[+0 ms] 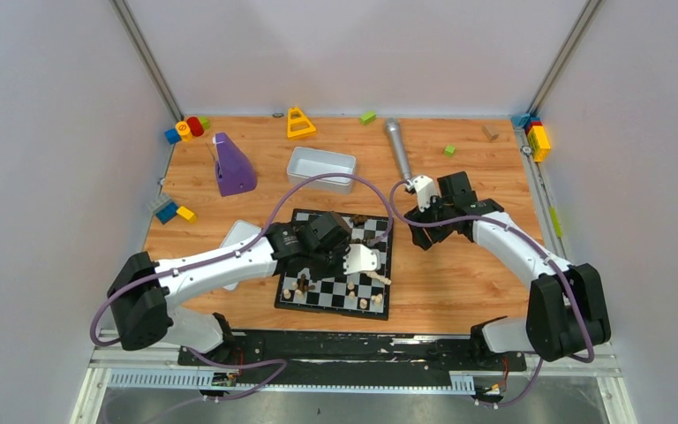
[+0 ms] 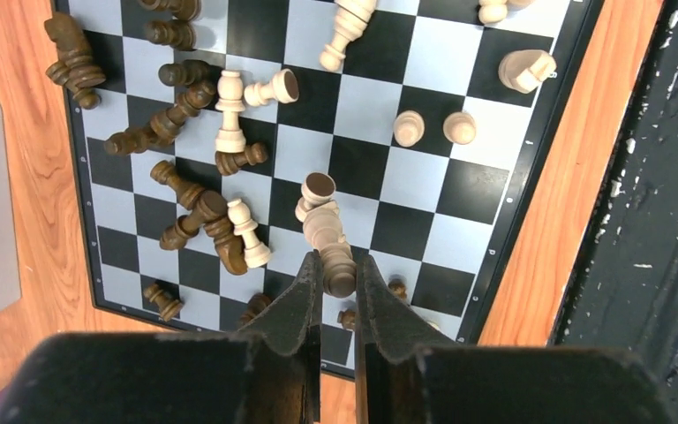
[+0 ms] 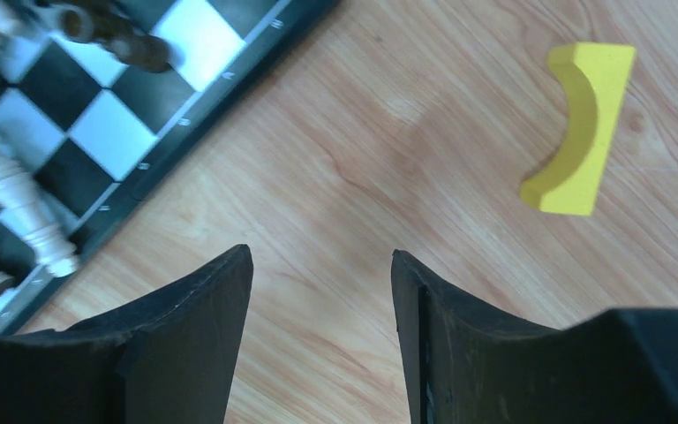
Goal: Set up the chess pieces on the board
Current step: Pick up the chess piece from the chessboard.
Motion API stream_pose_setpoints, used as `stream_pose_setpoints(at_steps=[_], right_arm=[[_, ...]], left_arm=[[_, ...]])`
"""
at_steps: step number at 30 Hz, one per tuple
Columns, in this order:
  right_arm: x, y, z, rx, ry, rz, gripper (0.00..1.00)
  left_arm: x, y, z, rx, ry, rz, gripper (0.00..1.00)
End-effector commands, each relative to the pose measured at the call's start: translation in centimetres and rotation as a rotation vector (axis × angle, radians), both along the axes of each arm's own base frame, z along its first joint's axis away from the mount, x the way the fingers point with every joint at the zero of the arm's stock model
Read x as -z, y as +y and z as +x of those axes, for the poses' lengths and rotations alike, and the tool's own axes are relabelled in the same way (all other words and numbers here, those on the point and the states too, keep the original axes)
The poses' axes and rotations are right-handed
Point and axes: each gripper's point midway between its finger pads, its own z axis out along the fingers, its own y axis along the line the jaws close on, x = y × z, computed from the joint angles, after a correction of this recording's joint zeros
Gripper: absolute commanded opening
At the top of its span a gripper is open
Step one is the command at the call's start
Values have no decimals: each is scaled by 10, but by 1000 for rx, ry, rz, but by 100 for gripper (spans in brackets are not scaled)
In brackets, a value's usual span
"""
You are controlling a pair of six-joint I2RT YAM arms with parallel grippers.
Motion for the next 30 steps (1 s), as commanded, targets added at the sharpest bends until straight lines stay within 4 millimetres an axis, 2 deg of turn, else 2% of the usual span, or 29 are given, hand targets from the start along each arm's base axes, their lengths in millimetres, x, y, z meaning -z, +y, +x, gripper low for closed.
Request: stream_pose_setpoints(at_steps=[1,5,8,10,14,19,25,30], right_arm=[[-48,41,1,-128,-64,223,60],[-86,81,-16,-307,-44,446,61],[-105,107,-24,-392,42,602,61],[-110,123,-24,-438,96,658,61],[-100,152,-26,-520,159,691,61],[-84,175,-32,-572,262,722,65],[-67,194,-47,-642,347,725,67],[-56,200,-55,-667,372,703,67]], left_arm=[[-23,-10,19,-19,-97,-158,0],[-30,-11,25,-20,-138,-237,0],[-39,-14,24,-9,-163,-286,0],[-43,-14,22,2,-163,-296,0],[-46,-15,17,38,-163,-313,0],[-47,-15,14,56,-163,-328,0],[-55,-15,12,63,-171,-343,0],[-56,-14,11,68,-171,-347,0]])
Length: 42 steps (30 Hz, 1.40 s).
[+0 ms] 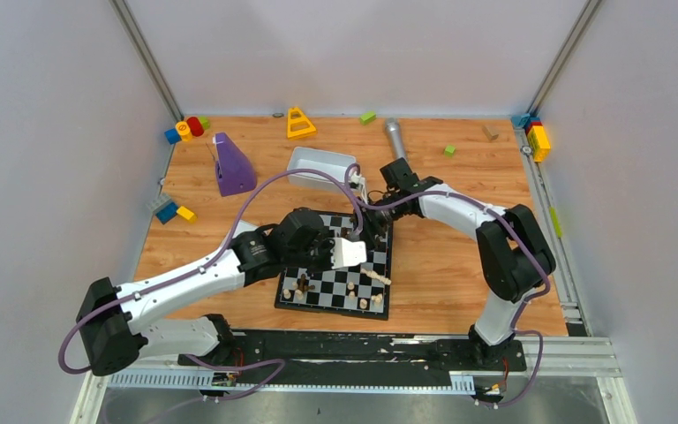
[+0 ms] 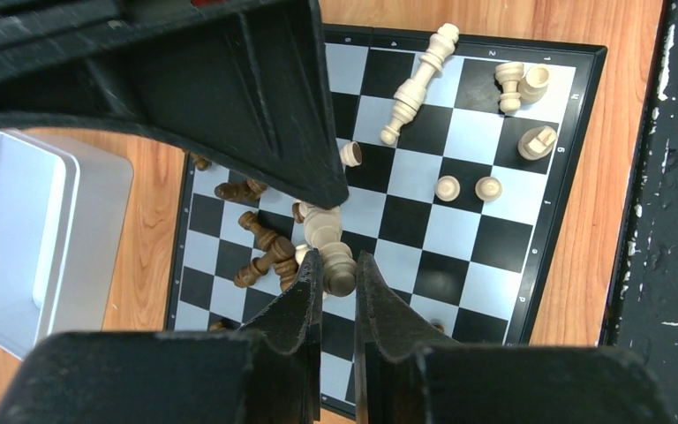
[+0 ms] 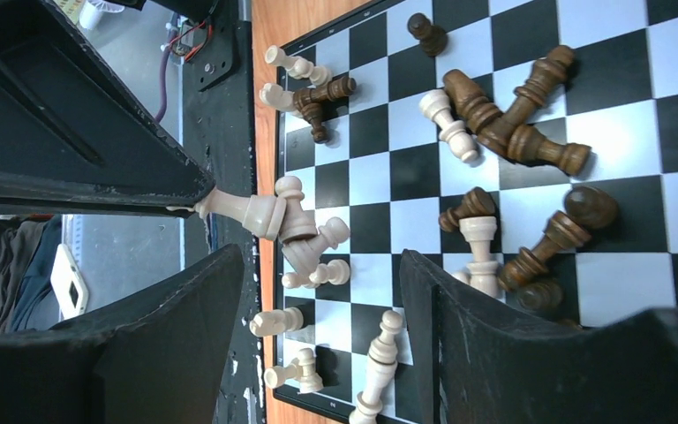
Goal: Set up the chess pieces on the board
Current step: Pick up the chess piece from the chessboard, then place the chess piece on the chessboard.
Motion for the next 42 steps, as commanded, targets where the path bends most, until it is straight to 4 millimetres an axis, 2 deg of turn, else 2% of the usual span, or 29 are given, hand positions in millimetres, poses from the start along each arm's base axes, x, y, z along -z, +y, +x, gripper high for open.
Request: stream_pose_setpoints(at_steps=[1,5,8,13,19,22,27,31,32,33,34,35,36,37,38,39,42], right_arm=[[-11,13,-2,-67,-41,60,67],[-7,18,-8,-101,-39,53,66],[-5,22,-11,-118,-39,50,62],[0,21,-11,-123,-47,32,48],[14,19,-5,-102,-66,-23,26],[20,18,0,-84,-62,-53,21],[22,16,10,-45,-98,-99,23],[7,7,23,6,-154,-108,32],[2,3,26,21,-162,-111,34],[-3,-1,30,38,-171,-113,36],[-8,-6,33,55,-179,-113,38],[-12,-11,37,74,-189,-114,39],[-16,-17,40,93,-200,-116,39],[-19,-24,44,117,-209,-121,39],[-23,-31,47,139,-221,-123,40],[-28,-38,49,162,-237,-125,40],[-33,-62,57,235,-260,-140,40]], left_arm=[[-15,-6,-2,33,-30,-57,0],[-17,-6,-3,35,-29,-61,0],[-16,-6,-4,39,-25,-61,0],[-15,-4,-3,34,-30,-58,0],[-13,-1,-2,19,-35,-52,0],[-12,0,-2,14,-36,-51,0],[-9,4,-3,17,-33,-34,0],[-3,7,-20,86,31,-2,0],[5,11,-27,101,69,33,0],[3,8,-34,132,101,29,0],[12,12,-41,145,148,68,0],[10,10,-47,172,180,67,0],[19,14,-56,186,233,113,0],[18,11,-60,204,256,119,1],[29,14,-67,215,304,174,1],[27,11,-69,225,318,178,1],[37,7,-78,244,396,232,1]])
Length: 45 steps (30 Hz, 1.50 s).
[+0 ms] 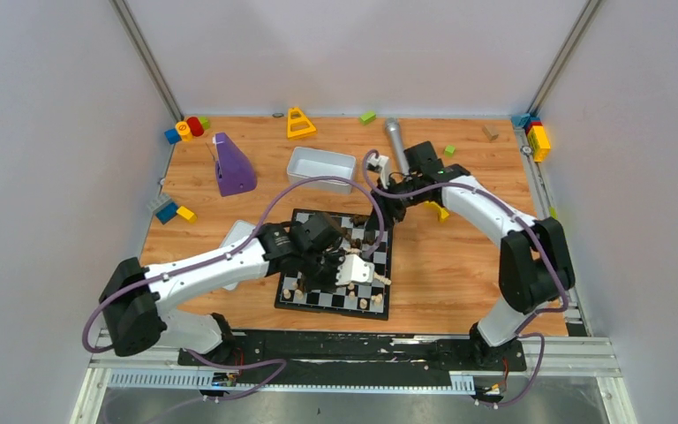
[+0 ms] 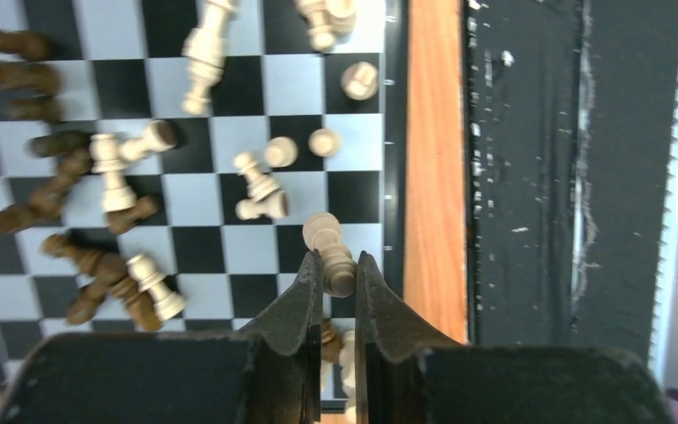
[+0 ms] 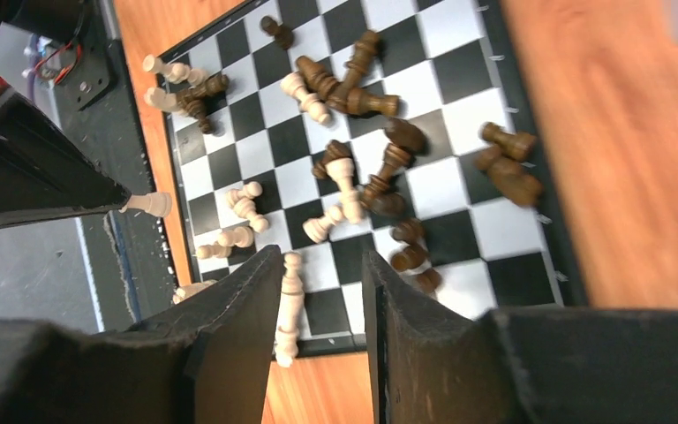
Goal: Set up the chess pieces on the board
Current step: Place the chess piece on the chessboard.
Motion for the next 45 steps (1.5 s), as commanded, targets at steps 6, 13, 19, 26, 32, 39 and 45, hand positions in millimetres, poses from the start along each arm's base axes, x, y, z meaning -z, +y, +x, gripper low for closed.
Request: stream_pose_setpoints(at_steps=[6,13,19,26,32,39,45], right_arm=[[-32,-61,18,181,-114,14,41],[-31,-74,12,216,-136,26,42],[-29,-76,11,217,-125,32,42],[-27,-75,9,211,-112,37,42],[-26,-74,9,212,-104,38,42],[-23,-76,8,218,-100,21,45],[-9,-80,-3,211,-97,-52,52]], left_arm=[[14,-12,-27,69,189,96,2],[32,-18,-21,54,209,156,5],[34,-26,-16,46,204,145,5],[36,-30,-10,37,179,138,5],[40,-28,-11,34,192,151,9],[43,-22,-11,29,188,184,10],[45,-20,-10,15,187,199,14]])
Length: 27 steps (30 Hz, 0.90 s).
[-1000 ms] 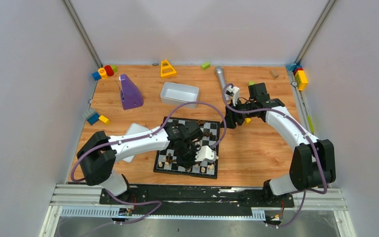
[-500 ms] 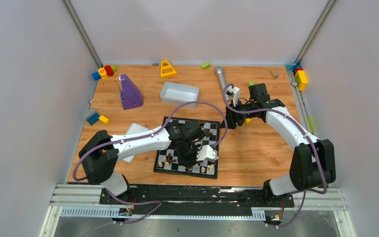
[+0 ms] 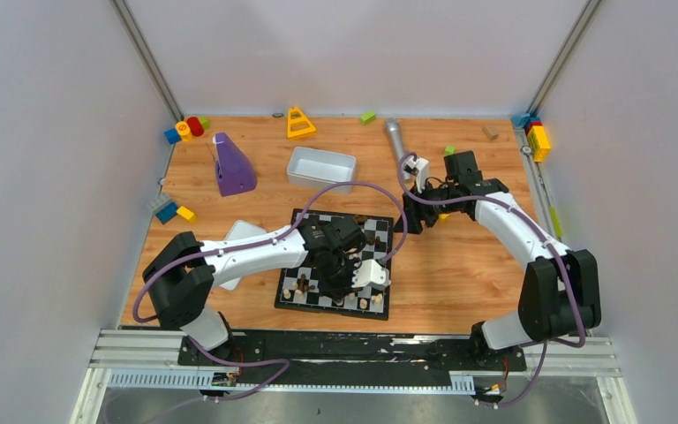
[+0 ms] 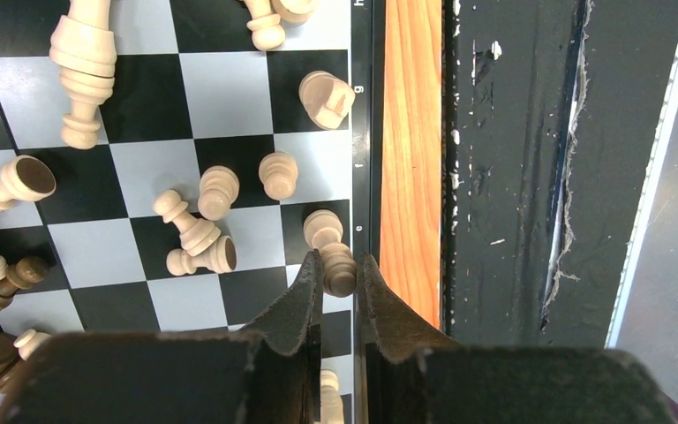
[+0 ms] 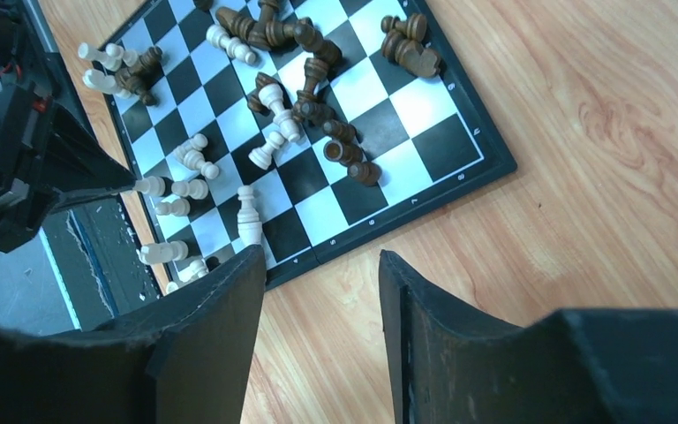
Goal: Set up the chess pieces on the board
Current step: Place the chess piece on the chessboard.
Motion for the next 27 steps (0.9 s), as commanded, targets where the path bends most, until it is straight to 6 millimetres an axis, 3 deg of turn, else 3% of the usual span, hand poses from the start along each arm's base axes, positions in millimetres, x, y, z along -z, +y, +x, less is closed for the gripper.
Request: stream_pose_setpoints(at_steps=[1,4,6,12,16,27], right_arm=[[7,-3,-11,-14,-28,-54,53],[14,-4,-20,-20,-24,-80,63],[20,-4,-27,-24,-10,-94,66],[41,0,-54,-73,25,-148,67],[58,9,-66,-121,39,-201,66],[93,32,-79,-226,12,-345,58]], left_arm=[[-5,-6,4,-12,-18,-2,17],[-6,-6,8,-26,-35,0,23],[-9,-7,10,-36,-49,-8,33],[-28,-9,25,-83,-104,-71,61],[-46,-3,39,-140,-129,-126,75],[-95,27,58,-275,-229,-272,81]])
